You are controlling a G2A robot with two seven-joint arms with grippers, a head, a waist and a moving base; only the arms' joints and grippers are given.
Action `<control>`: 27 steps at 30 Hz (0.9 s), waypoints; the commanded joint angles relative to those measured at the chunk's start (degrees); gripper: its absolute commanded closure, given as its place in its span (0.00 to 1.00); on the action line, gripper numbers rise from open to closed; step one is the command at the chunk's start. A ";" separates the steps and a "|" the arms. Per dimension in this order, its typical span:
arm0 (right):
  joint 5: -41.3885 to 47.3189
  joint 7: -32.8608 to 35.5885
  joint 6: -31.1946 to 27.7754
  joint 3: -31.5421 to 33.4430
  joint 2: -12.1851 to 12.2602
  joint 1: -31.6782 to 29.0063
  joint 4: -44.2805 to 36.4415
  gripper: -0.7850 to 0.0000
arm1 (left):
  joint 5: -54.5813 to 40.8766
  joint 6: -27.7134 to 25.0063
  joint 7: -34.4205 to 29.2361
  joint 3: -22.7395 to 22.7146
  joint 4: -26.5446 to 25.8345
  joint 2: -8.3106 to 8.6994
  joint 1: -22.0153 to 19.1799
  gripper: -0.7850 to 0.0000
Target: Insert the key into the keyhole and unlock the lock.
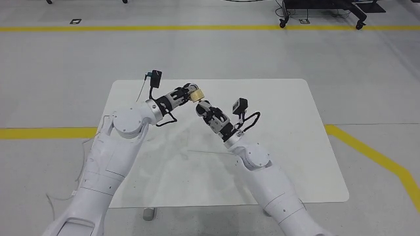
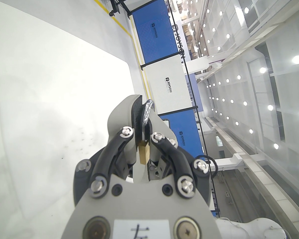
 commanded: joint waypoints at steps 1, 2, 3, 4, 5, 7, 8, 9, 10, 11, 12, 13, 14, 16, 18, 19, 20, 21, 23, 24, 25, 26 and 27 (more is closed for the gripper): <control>7.52 4.90 2.61 0.48 -0.07 0.08 0.34 1.00 | -0.26 -0.47 -0.25 -0.11 -0.06 0.02 0.01 1.00; 11.13 7.18 3.80 1.11 -0.06 0.14 0.53 1.00 | -0.38 -0.80 -0.30 -0.17 -0.11 0.02 0.06 1.00; 13.34 8.71 4.77 1.69 0.00 0.25 0.92 1.00 | -0.46 -1.09 -0.39 -0.21 -0.14 0.03 0.12 1.00; 16.09 10.45 6.02 2.06 -0.01 0.30 1.13 1.00 | -0.53 -1.41 -0.48 -0.24 -0.19 0.04 0.17 1.00; 18.61 12.07 7.13 2.47 -0.01 0.37 1.44 1.00 | -0.68 -1.71 -0.61 -0.28 -0.24 0.05 0.22 1.00; 22.30 14.62 9.31 2.84 -0.03 0.58 2.19 1.00 | -0.86 -2.50 -0.83 -0.36 -0.36 0.07 0.33 1.00; 24.92 16.39 10.70 3.04 -0.09 0.68 2.54 1.00 | -0.87 -2.78 -0.88 -0.40 -0.35 0.09 0.37 1.00; 26.28 17.51 11.51 3.38 -0.06 0.96 3.12 1.00 | -0.95 -2.93 -0.95 -0.42 -0.31 0.09 0.40 1.00; 27.56 18.65 12.53 3.51 -0.05 1.21 3.62 1.00 | -1.09 -3.00 -0.96 -0.46 -0.28 0.09 0.40 1.00; 28.59 19.51 13.18 3.69 -0.05 1.44 4.12 1.00 | -1.25 -3.06 -0.94 -0.52 -0.25 0.09 0.40 1.00; 28.96 19.95 13.50 3.80 -0.02 1.68 4.60 1.00 | -1.37 -3.21 -0.99 -0.53 -0.25 0.09 0.40 1.00; 29.28 20.28 13.92 3.81 -0.01 1.88 4.99 1.00 | -1.40 -3.27 -1.03 -0.55 -0.20 0.10 0.38 1.00; 30.64 21.14 15.37 3.66 -0.07 1.97 5.32 1.00 | -1.45 -3.41 -0.97 -0.60 -0.19 0.10 0.37 1.00; 31.94 22.07 16.51 3.90 -0.05 2.43 6.12 1.00 | -1.46 -3.54 -0.98 -0.61 -0.15 0.11 0.35 1.00; 31.82 22.29 16.31 3.87 -0.02 2.69 6.69 1.00 | -1.64 -3.72 -0.96 -0.63 -0.09 0.10 0.36 1.00; 31.86 22.36 16.23 3.80 -0.02 2.78 6.90 1.00 | -1.65 -3.75 -0.96 -0.63 -0.06 0.10 0.35 1.00; 31.40 22.16 15.70 3.75 -0.01 2.89 7.08 1.00 | -1.61 -3.76 -1.03 -0.60 -0.03 0.10 0.32 1.00; 31.03 22.04 15.15 3.65 -0.01 2.94 7.14 1.00 | -1.62 -3.68 -1.09 -0.60 0.03 0.11 0.29 1.00; 29.89 22.01 13.77 3.40 0.01 3.03 7.15 1.00 | -1.66 -3.51 -1.33 -0.55 0.11 0.11 0.21 1.00; 29.40 21.99 13.06 3.29 0.02 3.00 7.09 1.00 | -1.53 -3.30 -1.40 -0.51 0.21 0.12 0.14 1.00; 28.98 21.96 12.38 3.22 0.03 2.96 6.96 1.00 | -1.44 -2.76 -1.39 -0.43 0.41 0.11 0.05 1.00; 27.66 21.22 10.85 3.33 0.11 2.97 6.88 1.00 | -1.53 -2.25 -1.38 -0.34 0.50 0.08 -0.07 1.00; 25.35 19.85 8.94 3.28 0.22 2.93 6.72 1.00 | -1.60 -1.94 -1.50 -0.25 0.55 0.06 -0.19 1.00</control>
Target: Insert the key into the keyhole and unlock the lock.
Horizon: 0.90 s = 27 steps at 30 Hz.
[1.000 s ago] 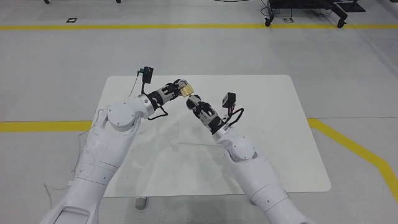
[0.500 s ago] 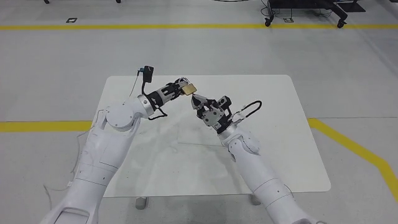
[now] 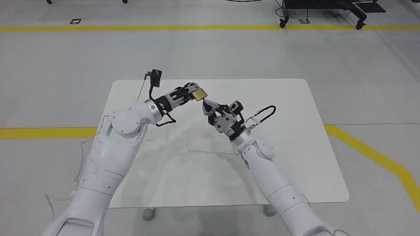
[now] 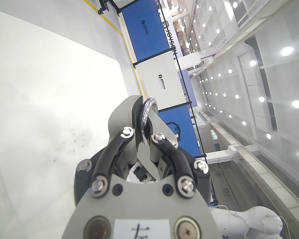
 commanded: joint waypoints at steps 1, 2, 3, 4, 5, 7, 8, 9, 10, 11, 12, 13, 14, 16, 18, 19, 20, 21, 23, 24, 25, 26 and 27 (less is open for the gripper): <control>-2.86 -1.75 -2.32 -0.34 0.07 -0.30 -0.59 1.00 | -0.06 0.51 -0.16 0.17 0.11 -0.04 -0.21 1.00; -3.02 -2.04 -2.74 -0.43 0.06 -0.51 -1.03 1.00 | -0.02 0.59 -0.26 0.25 0.18 -0.05 -0.27 1.00; -4.20 -2.95 -3.89 -0.36 0.13 -0.64 -1.27 1.00 | -0.08 0.68 -0.43 0.34 0.23 -0.06 -0.34 1.00; -5.04 -3.54 -4.44 -0.51 0.15 -0.84 -1.63 0.92 | -0.19 0.70 -0.63 0.41 0.28 -0.08 -0.39 1.00; -5.40 -3.85 -4.86 -0.60 0.16 -1.05 -2.05 0.77 | -0.39 0.78 -0.87 0.47 0.37 -0.09 -0.44 1.00; -9.36 -6.30 -7.82 -0.43 0.39 -1.28 -2.61 0.68 | -1.18 1.17 -1.42 0.51 0.65 -0.13 -0.54 1.00; -12.13 -7.79 -9.42 -0.66 0.49 -1.50 -3.15 0.63 | -1.72 1.42 -1.72 0.51 0.79 -0.16 -0.61 1.00; -14.56 -9.24 -10.73 -0.92 0.56 -1.82 -3.77 0.60 | -2.20 1.63 -1.97 0.49 0.97 -0.18 -0.71 1.00; -16.82 -10.80 -11.63 -1.15 0.62 -2.10 -4.40 0.60 | -2.48 1.70 -2.11 0.45 1.13 -0.20 -0.83 1.00; -17.84 -11.73 -11.93 -1.47 0.62 -2.50 -5.18 0.59 | -2.58 1.77 -2.18 0.47 1.27 -0.20 -0.92 1.00; -18.37 -12.41 -12.22 -1.61 0.63 -2.85 -5.89 0.59 | -2.72 1.76 -2.28 0.49 1.35 -0.22 -0.98 1.00; -19.29 -13.13 -12.65 -1.64 0.68 -3.12 -6.43 0.60 | -2.76 1.74 -2.32 0.50 1.43 -0.22 -1.03 1.00; -20.07 -13.87 -12.99 -1.70 0.71 -3.40 -6.89 0.61 | -2.73 1.72 -2.41 0.54 1.49 -0.22 -1.08 1.00; -21.71 -15.42 -13.68 -1.69 0.80 -3.80 -7.67 0.61 | -2.72 1.59 -2.47 0.57 1.58 -0.22 -1.16 1.00; -23.21 -16.80 -14.00 -1.72 0.87 -3.98 -8.17 0.61 | -2.78 1.49 -2.50 0.59 1.66 -0.22 -1.18 1.00; -23.87 -17.50 -14.10 -1.72 0.90 -4.01 -8.31 0.61 | -2.82 1.51 -2.63 0.62 1.71 -0.22 -1.19 1.00; -24.78 -18.28 -14.34 -1.70 0.93 -3.97 -8.40 0.62 | -2.80 1.59 -2.67 0.62 1.75 -0.22 -1.24 1.00; -26.35 -19.29 -14.62 -1.70 1.00 -3.89 -8.36 0.61 | -2.74 1.62 -2.65 0.62 1.77 -0.21 -1.27 1.00; -30.67 -22.02 -15.04 -1.92 1.11 -3.71 -8.34 0.60 | -2.67 1.65 -2.74 0.66 1.76 -0.20 -1.29 1.00; -32.72 -23.42 -15.08 -2.13 1.15 -3.68 -8.43 0.60 | -2.67 1.65 -2.76 0.65 1.76 -0.19 -1.29 1.00; -34.34 -24.79 -15.09 -2.33 1.15 -3.70 -8.62 0.60 | -2.64 1.65 -2.75 0.65 1.77 -0.18 -1.29 1.00; -35.97 -26.12 -15.15 -2.52 1.16 -3.74 -8.79 0.60 | -2.57 1.66 -2.70 0.65 1.76 -0.18 -1.28 1.00; -37.41 -27.36 -15.17 -2.71 1.16 -3.80 -8.97 0.59 | -2.33 1.58 -2.67 0.69 1.72 -0.16 -1.28 1.00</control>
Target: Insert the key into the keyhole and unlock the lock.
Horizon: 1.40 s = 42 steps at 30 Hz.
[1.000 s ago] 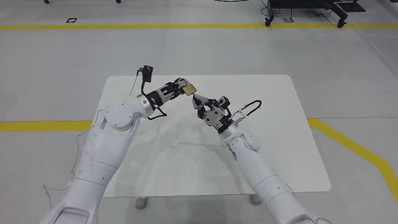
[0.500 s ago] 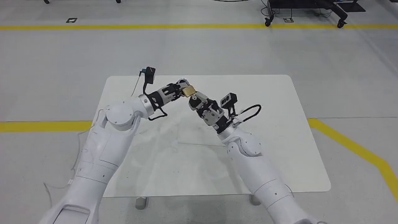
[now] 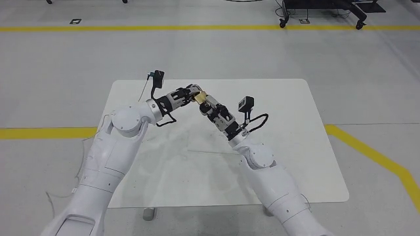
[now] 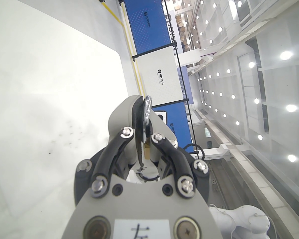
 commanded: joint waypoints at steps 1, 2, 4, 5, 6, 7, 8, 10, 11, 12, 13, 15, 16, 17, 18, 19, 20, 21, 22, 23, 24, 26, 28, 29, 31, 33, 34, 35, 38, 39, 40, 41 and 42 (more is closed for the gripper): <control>-2.66 -2.23 0.07 -0.41 -0.02 -0.14 -0.36 0.58 | 0.38 -0.07 0.05 0.09 -0.07 0.02 0.04 1.00; -3.37 -2.93 0.19 -0.60 -0.03 -0.19 -0.52 0.58 | 0.45 -0.14 0.05 0.13 -0.13 0.02 0.07 1.00; -4.20 -3.77 0.34 -0.85 -0.05 -0.25 -0.79 0.60 | 0.74 -0.15 -0.04 0.25 -0.19 0.04 0.11 1.00; -4.52 -4.02 0.31 -0.92 -0.04 -0.27 -0.89 0.60 | 0.76 -0.13 -0.05 0.26 -0.20 0.04 0.11 1.00; -4.67 -4.28 0.25 -0.96 -0.04 -0.32 -0.97 0.62 | 0.86 -0.11 0.02 0.26 -0.22 0.05 0.10 1.00; -4.85 -4.46 0.20 -1.01 -0.04 -0.34 -1.02 0.62 | 0.97 -0.07 0.01 0.30 -0.25 0.06 0.11 1.00; -5.00 -4.63 0.22 -1.04 -0.03 -0.36 -1.05 0.63 | 1.16 -0.11 0.09 0.30 -0.29 0.07 0.08 1.00; -5.51 -5.00 0.24 -1.07 0.00 -0.36 -1.13 0.67 | 1.66 -0.19 0.15 0.42 -0.38 0.10 0.12 1.00; -5.99 -5.27 0.38 -1.08 0.02 -0.33 -1.12 0.77 | 2.11 -0.21 0.24 0.50 -0.44 0.12 0.11 1.00; -6.61 -5.68 0.52 -1.10 0.05 -0.28 -1.13 1.00 | 2.46 -0.30 0.35 0.59 -0.53 0.13 0.14 1.00; -7.06 -6.00 0.66 -1.16 0.05 -0.27 -1.14 1.00 | 2.63 -0.29 0.34 0.69 -0.59 0.13 0.18 1.00; -8.19 -6.56 0.91 -1.23 0.10 -0.20 -1.19 1.00 | 2.98 -0.17 0.21 0.81 -0.65 0.14 0.15 1.00; -8.87 -6.97 1.00 -1.23 0.14 -0.21 -1.23 1.00 | 3.11 -0.10 0.13 0.85 -0.68 0.15 0.12 1.00; -9.62 -7.58 1.04 -1.21 0.17 -0.25 -1.30 1.00 | 3.14 -0.04 -0.07 0.88 -0.69 0.17 0.09 0.86; -10.18 -8.01 1.07 -1.25 0.18 -0.34 -1.43 1.00 | 3.01 0.07 -0.30 0.90 -0.65 0.17 0.07 0.70; -10.46 -8.30 1.12 -1.26 0.20 -0.44 -1.54 1.00 | 2.92 0.12 -0.60 0.95 -0.64 0.17 0.03 0.56; -10.83 -8.54 1.19 -1.21 0.23 -0.52 -1.66 1.00 | 2.85 0.13 -0.84 0.98 -0.60 0.17 -0.01 0.44; -11.14 -8.81 1.21 -1.11 0.27 -0.62 -1.81 1.00 | 2.75 0.12 -1.02 0.99 -0.56 0.18 -0.05 0.00; -11.41 -8.95 1.25 -1.03 0.32 -0.72 -1.99 1.00 | 2.57 0.12 -1.15 1.00 -0.49 0.17 -0.06 0.00; -11.54 -9.11 1.21 -0.88 0.37 -0.86 -2.21 1.00 | 2.42 0.12 -1.26 1.01 -0.47 0.16 -0.10 0.00; -11.66 -9.25 1.16 -0.71 0.42 -1.03 -2.41 1.00 | 2.32 0.04 -1.33 1.02 -0.43 0.16 -0.11 0.00; -11.70 -9.44 1.14 -0.27 0.55 -1.39 -2.83 1.00 | 1.95 -0.09 -1.43 1.01 -0.36 0.15 -0.11 0.00; -11.86 -9.63 1.39 0.32 0.71 -1.72 -3.09 1.00 | 1.58 -0.18 -1.50 0.93 -0.30 0.15 -0.12 0.00; -11.76 -9.44 1.61 0.64 0.81 -1.91 -3.28 1.00 | 1.40 -0.23 -1.55 0.90 -0.28 0.15 -0.11 0.00; -11.47 -8.57 2.96 1.76 1.13 -2.31 -3.40 1.00 | 1.26 -0.28 -1.50 0.80 -0.23 0.16 -0.13 0.00; -10.67 -5.03 8.59 3.23 1.68 -2.29 -3.06 1.00 | 1.24 -0.32 -1.29 0.66 -0.21 0.19 -0.13 0.00; -10.55 -2.89 11.77 4.17 2.04 -2.17 -2.81 1.00 | 1.19 -0.34 -1.17 0.56 -0.20 0.21 -0.12 0.00; -10.73 -0.53 15.73 5.06 2.42 -1.95 -2.28 1.00 | 1.17 -0.29 -1.04 0.50 -0.18 0.22 -0.09 0.00; -14.64 3.73 23.89 6.94 3.53 -1.56 -2.12 1.00 | 1.39 -0.15 -0.89 0.46 -0.27 0.26 -0.09 0.00; -15.18 5.10 25.81 7.35 3.80 -1.73 -2.39 1.00 | 1.52 -0.12 -0.80 0.46 -0.30 0.27 -0.09 0.00; -16.00 6.00 27.32 7.61 4.05 -2.01 -2.73 1.00 | 1.54 -0.10 -0.77 0.47 -0.33 0.28 -0.07 0.00; -16.46 7.00 28.83 7.70 4.23 -2.33 -3.04 1.00 | 1.65 -0.08 -0.68 0.47 -0.35 0.29 -0.06 0.00; -17.33 7.44 30.07 7.77 4.42 -2.54 -3.33 1.00 | 1.71 -0.06 -0.62 0.48 -0.37 0.29 -0.06 0.00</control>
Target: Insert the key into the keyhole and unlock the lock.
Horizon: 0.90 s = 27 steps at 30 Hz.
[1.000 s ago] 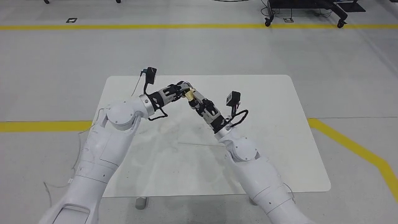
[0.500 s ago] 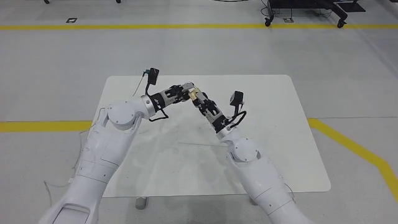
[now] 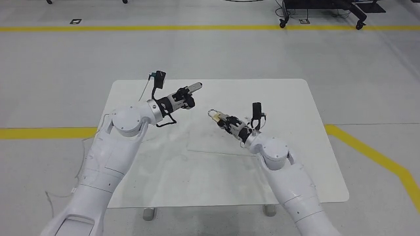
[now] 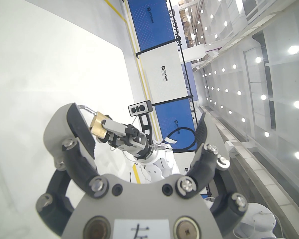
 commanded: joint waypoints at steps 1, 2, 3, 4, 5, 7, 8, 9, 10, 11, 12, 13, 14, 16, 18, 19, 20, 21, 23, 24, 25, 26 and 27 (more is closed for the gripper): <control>-1.65 0.43 2.89 0.06 0.31 -0.42 -0.41 1.00 | 0.16 0.03 0.14 0.02 -0.04 0.01 0.01 0.00; -2.66 0.27 4.06 -0.11 0.42 -0.54 -0.56 0.83 | 0.25 0.05 0.22 0.03 -0.04 0.02 0.01 0.00; -3.29 0.22 4.99 -0.28 0.50 -0.62 -0.73 0.67 | 0.29 0.05 0.26 0.04 -0.04 0.02 0.02 0.00; -3.92 -0.16 5.76 -0.29 0.59 -0.71 -0.91 0.57 | 0.44 0.07 0.28 0.08 -0.04 0.03 0.01 0.00; -4.86 -1.15 6.43 -0.21 0.69 -0.89 -1.20 0.49 | 0.59 0.09 0.34 0.10 -0.03 0.04 -0.02 0.00; -5.68 -2.59 7.02 0.11 0.87 -1.66 -2.53 0.00 | 0.83 0.27 0.51 0.13 -0.02 0.05 -0.05 0.00; -5.05 -3.13 6.49 0.62 0.95 -2.29 -3.65 0.00 | 0.96 0.21 0.63 0.13 -0.06 0.06 -0.05 0.00; -5.06 -3.63 5.79 1.09 1.08 -2.97 -4.77 0.00 | 1.04 0.18 0.77 0.05 -0.02 0.08 -0.06 0.00; -4.95 -3.87 5.14 1.56 1.21 -3.66 -5.95 0.00 | 0.97 0.24 0.84 -0.02 0.02 0.09 -0.05 0.00; -5.00 -3.97 4.56 2.03 1.36 -4.26 -7.19 0.00 | 0.94 0.26 0.85 -0.02 0.00 0.09 -0.04 0.00; -5.18 -4.17 3.92 2.54 1.51 -4.81 -8.48 0.00 | 0.94 0.28 0.86 -0.02 -0.02 0.10 -0.03 0.00; -5.23 -4.51 3.41 3.08 1.65 -5.36 -9.67 0.00 | 0.94 0.29 0.86 -0.02 -0.04 0.10 -0.02 0.00; -5.66 -4.81 3.18 3.58 1.81 -5.87 -10.85 0.00 | 1.02 0.30 0.94 0.03 -0.05 0.10 -0.01 0.00; -6.14 -5.19 3.04 4.74 2.13 -6.90 -13.38 0.00 | 1.16 0.23 0.98 0.12 -0.12 0.09 -0.01 0.00; -7.54 -5.57 3.79 6.15 2.54 -7.93 -15.77 0.00 | 1.26 0.32 1.06 0.09 -0.05 0.11 -0.05 0.00; -8.07 -5.82 4.19 7.01 2.74 -8.44 -17.07 0.00 | 1.24 0.36 1.18 0.00 0.00 0.12 -0.10 0.00; -8.75 -6.18 4.56 8.02 2.96 -8.96 -18.41 0.00 | 1.41 0.33 1.44 -0.09 0.01 0.14 -0.14 0.00; -9.06 -6.33 4.92 9.16 3.17 -9.47 -19.82 0.00 | 1.55 0.26 1.56 -0.12 0.00 0.15 -0.14 0.00; -9.24 -6.67 5.28 12.01 3.62 -10.54 -22.58 0.00 | 1.68 0.38 1.83 -0.27 0.11 0.19 -0.20 0.00; -9.26 -7.00 5.28 13.53 3.84 -11.12 -23.94 0.00 | 2.03 0.34 2.08 -0.27 0.07 0.20 -0.23 0.00; -9.03 -7.61 5.15 15.07 4.02 -11.77 -25.36 0.00 | 2.29 0.24 2.27 -0.26 0.01 0.21 -0.20 0.00; -9.19 -8.67 4.89 16.65 4.19 -12.42 -26.67 0.00 | 2.33 0.26 2.33 -0.28 0.03 0.22 -0.19 0.00; -9.17 -9.57 4.59 18.02 4.33 -13.06 -27.81 0.00 | 2.39 0.33 2.49 -0.33 0.06 0.23 -0.21 0.00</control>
